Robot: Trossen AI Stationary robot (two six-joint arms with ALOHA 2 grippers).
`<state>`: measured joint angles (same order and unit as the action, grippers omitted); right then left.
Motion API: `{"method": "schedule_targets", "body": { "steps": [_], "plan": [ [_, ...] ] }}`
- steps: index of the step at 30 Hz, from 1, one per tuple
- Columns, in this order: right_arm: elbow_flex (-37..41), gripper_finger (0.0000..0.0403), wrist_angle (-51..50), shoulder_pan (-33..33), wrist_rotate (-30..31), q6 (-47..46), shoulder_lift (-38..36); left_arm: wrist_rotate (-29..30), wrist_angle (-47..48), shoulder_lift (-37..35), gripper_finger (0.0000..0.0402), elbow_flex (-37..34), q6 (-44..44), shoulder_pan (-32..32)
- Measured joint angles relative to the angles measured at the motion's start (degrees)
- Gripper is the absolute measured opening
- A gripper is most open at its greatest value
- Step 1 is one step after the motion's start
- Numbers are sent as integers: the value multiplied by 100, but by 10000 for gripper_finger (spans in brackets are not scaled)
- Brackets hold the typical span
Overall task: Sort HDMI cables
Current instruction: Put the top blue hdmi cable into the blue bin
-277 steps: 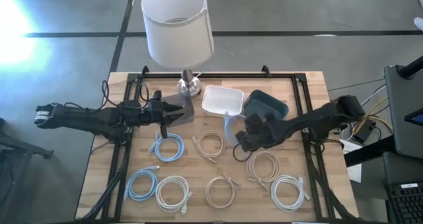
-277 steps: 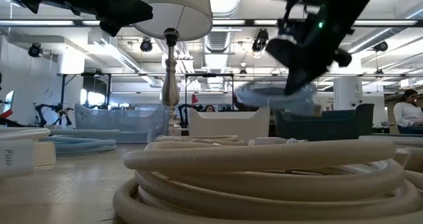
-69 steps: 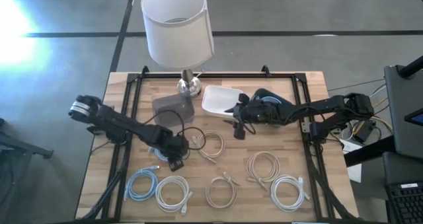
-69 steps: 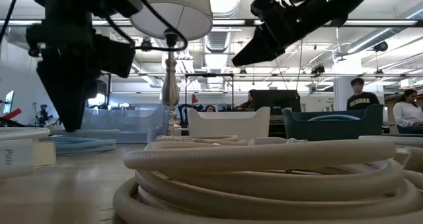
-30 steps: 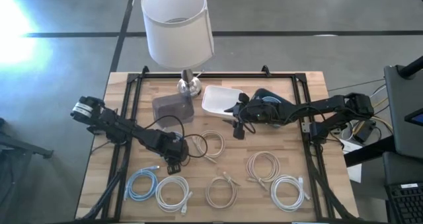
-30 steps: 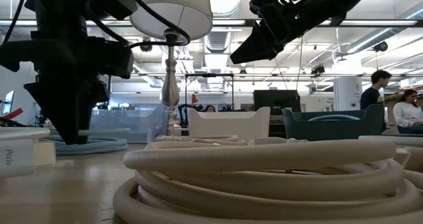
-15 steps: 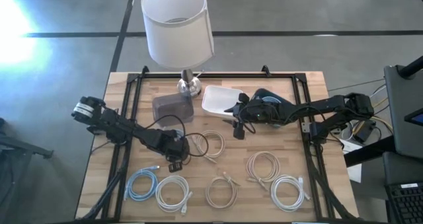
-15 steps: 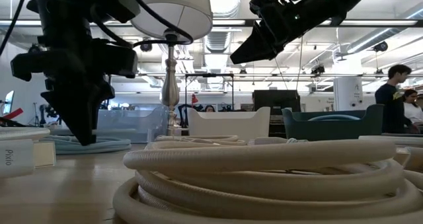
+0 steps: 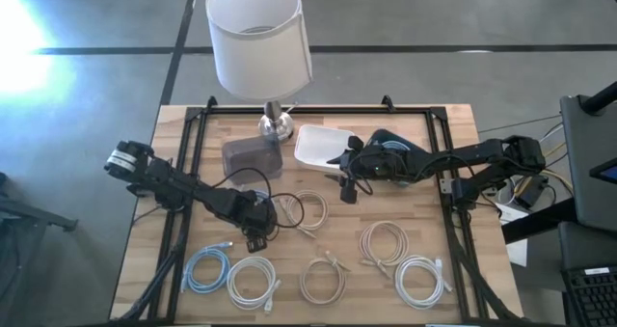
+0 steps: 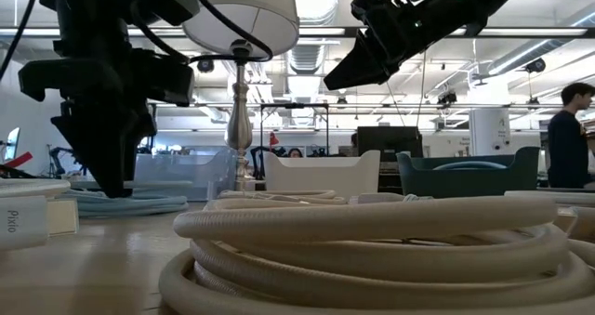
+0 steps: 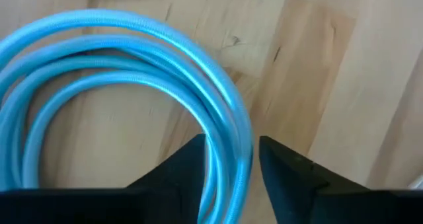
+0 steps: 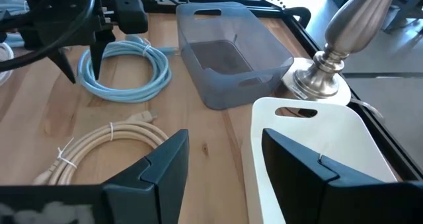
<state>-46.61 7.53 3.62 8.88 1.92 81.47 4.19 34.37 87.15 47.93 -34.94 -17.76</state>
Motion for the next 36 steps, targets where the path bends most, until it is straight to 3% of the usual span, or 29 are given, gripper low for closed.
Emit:
{"method": "schedule_targets", "body": {
  "steps": [10,15,19,25,30,36],
  "plan": [
    [0,187,2,0,0,2,2,63,-828,-19,158,-620,-135,-6],
    [1,187,5,0,-3,27,4,108,-835,-25,93,-665,327,-11],
    [2,187,22,0,-64,185,5,282,-905,-1,30,-464,871,-13],
    [2,187,113,-9,-597,690,13,753,-888,-3,44,29,1472,-1],
    [2,187,138,-230,-1656,1346,13,994,-687,-7,46,389,1997,7],
    [4,187,561,-833,-1342,2432,251,1104,-562,-11,34,951,2372,27]
  ]
}}
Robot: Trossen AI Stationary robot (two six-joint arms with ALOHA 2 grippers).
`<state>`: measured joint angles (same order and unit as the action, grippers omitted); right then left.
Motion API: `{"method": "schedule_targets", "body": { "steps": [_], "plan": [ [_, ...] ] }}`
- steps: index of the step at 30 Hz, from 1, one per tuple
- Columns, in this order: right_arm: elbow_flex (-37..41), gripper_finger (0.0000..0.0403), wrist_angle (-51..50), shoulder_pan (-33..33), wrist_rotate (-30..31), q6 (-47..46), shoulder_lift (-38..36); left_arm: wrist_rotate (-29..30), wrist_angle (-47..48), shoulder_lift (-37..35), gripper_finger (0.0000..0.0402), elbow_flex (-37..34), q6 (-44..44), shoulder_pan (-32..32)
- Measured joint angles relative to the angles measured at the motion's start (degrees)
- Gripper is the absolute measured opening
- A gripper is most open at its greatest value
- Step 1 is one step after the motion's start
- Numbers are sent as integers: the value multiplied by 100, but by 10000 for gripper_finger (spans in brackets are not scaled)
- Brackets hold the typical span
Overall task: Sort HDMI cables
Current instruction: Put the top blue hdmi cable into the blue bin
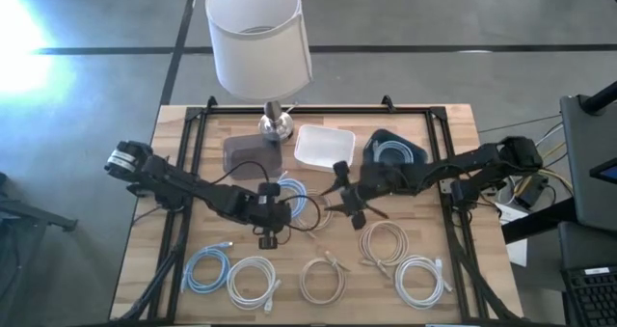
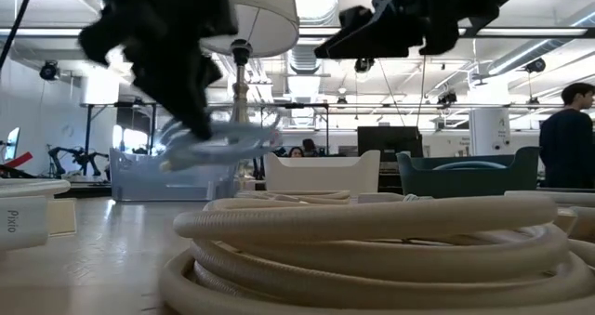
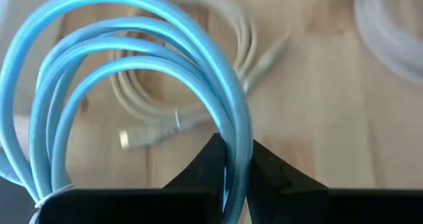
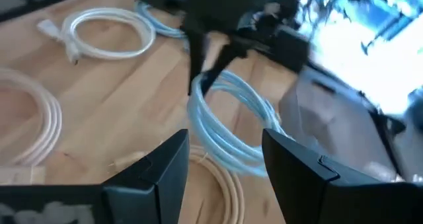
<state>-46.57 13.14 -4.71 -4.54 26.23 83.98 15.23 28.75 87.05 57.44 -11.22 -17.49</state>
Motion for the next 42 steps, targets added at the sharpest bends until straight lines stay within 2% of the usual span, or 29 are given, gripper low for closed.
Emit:
{"method": "schedule_targets", "body": {
  "steps": [6,14,17,21,24,27,31,42],
  "plan": [
    [-255,187,297,-320,177,482,544,30,18,0,44,351,395,131],
    [-1117,187,-96,-332,395,734,1442,-193,-267,-2,42,450,374,265],
    [-1493,187,-692,-348,750,852,1677,-226,-274,-2,43,489,314,264],
    [-1927,187,-1486,-361,1640,854,1948,-227,-273,-2,43,549,252,266],
    [-2102,187,-1670,-361,2228,944,2109,-222,-284,-8,43,584,234,265],
    [-2157,185,-1683,-361,2415,1046,2203,-227,-281,-9,43,584,231,271],
    [-2090,164,-1673,-396,2437,1106,2199,-150,-219,-9,43,526,257,292],
    [-1996,74,-1689,-455,2846,1060,2188,-34,-84,-9,44,519,230,320]
  ]
}}
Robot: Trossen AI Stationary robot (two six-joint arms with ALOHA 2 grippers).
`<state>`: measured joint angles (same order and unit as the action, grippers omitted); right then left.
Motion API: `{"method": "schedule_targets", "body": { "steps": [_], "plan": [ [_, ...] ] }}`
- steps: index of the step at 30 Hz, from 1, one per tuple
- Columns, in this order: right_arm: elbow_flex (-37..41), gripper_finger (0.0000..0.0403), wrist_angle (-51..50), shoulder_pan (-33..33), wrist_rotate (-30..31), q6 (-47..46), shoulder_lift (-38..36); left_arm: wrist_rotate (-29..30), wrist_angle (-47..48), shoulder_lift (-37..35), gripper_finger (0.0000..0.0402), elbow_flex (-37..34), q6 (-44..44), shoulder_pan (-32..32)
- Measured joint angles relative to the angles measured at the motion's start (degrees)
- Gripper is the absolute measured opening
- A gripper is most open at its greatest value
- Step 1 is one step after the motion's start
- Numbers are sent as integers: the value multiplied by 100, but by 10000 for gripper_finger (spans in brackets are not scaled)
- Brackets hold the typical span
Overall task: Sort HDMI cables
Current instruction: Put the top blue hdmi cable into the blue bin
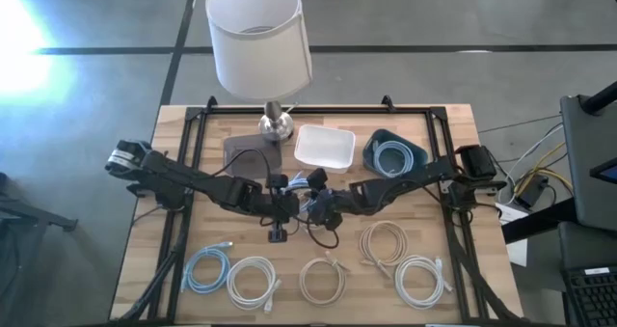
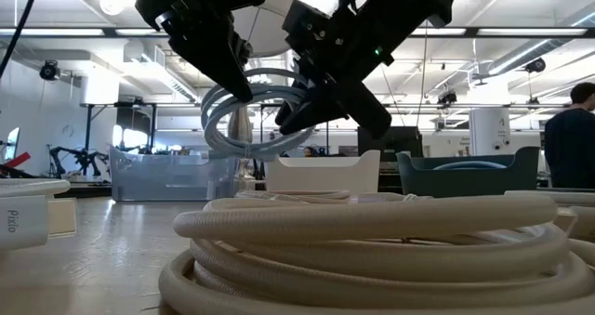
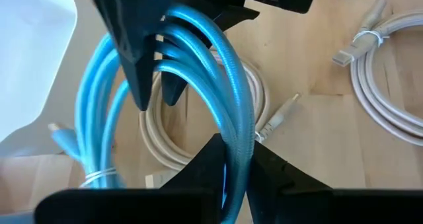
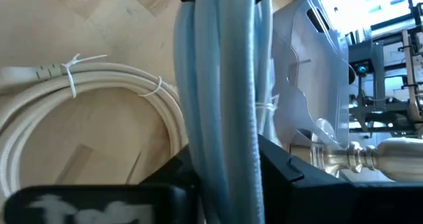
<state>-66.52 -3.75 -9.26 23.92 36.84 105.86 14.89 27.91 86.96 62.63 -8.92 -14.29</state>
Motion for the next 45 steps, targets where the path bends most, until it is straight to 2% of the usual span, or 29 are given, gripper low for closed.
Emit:
{"method": "schedule_targets", "body": {
  "steps": [7,14,17,22,25,33,36,41,45],
  "plan": [
    [4,21,-37,1,32,-27,0,310,19,0,55,-6,-47,-1],
    [4,18,-121,-2,187,-595,0,399,5,2,112,-9,159,-1],
    [4,18,-414,-6,579,-1212,-36,884,0,4,135,-9,154,-1],
    [4,18,-777,7,700,-2101,-230,1949,77,4,154,-2,166,-4],
    [4,18,-998,-2,1205,-2758,-393,2504,66,4,157,39,162,-4],
    [-9,18,-3244,82,1983,-4979,-1277,4124,532,-12,156,213,229,-16],
    [-9,18,-3906,81,2050,-5824,-1797,4219,593,-13,156,219,231,11],
    [34,18,-4661,80,1549,-6668,-2831,4217,699,-15,156,179,233,17],
    [172,18,-5604,228,1479,-7517,-3675,4221,725,-15,156,177,233,35]
  ]
}}
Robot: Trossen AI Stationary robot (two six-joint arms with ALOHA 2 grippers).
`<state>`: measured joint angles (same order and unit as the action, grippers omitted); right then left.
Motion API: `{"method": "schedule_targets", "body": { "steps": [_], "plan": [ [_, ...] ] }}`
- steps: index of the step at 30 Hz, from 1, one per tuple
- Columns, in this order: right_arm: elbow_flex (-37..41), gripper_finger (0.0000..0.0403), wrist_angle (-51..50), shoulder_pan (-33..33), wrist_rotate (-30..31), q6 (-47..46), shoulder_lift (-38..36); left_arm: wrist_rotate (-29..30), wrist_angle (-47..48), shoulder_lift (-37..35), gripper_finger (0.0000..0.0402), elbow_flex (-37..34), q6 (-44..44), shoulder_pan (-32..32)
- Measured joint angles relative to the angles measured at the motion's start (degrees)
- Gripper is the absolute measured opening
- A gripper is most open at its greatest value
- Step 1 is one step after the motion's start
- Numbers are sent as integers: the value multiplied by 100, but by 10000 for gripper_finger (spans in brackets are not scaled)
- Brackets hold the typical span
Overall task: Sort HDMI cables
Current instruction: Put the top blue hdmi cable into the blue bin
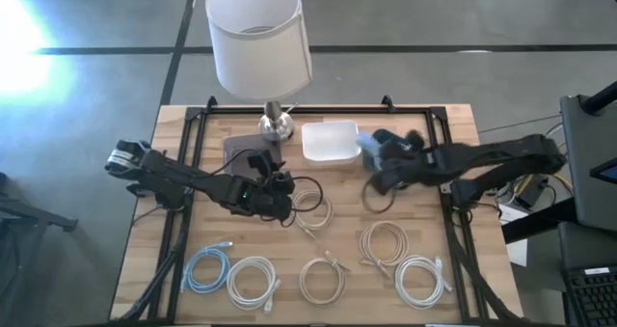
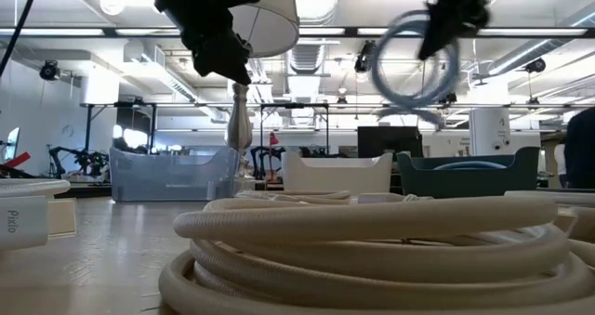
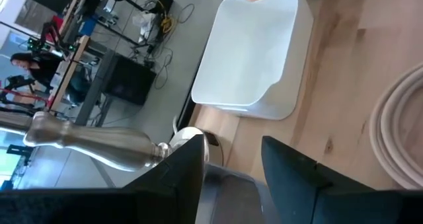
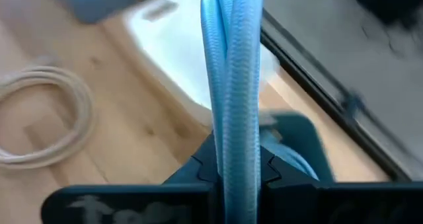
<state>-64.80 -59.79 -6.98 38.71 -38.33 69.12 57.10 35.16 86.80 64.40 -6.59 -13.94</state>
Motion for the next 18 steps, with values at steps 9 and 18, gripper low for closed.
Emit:
{"method": "schedule_targets", "body": {
  "steps": [9,18],
  "plan": [
    [1484,18,85,501,-651,-469,-1617,-2,4,0,156,-4,-2,73],
    [2936,18,801,1001,-1185,-533,-2220,-64,-60,0,153,-4,-30,113]
  ]
}}
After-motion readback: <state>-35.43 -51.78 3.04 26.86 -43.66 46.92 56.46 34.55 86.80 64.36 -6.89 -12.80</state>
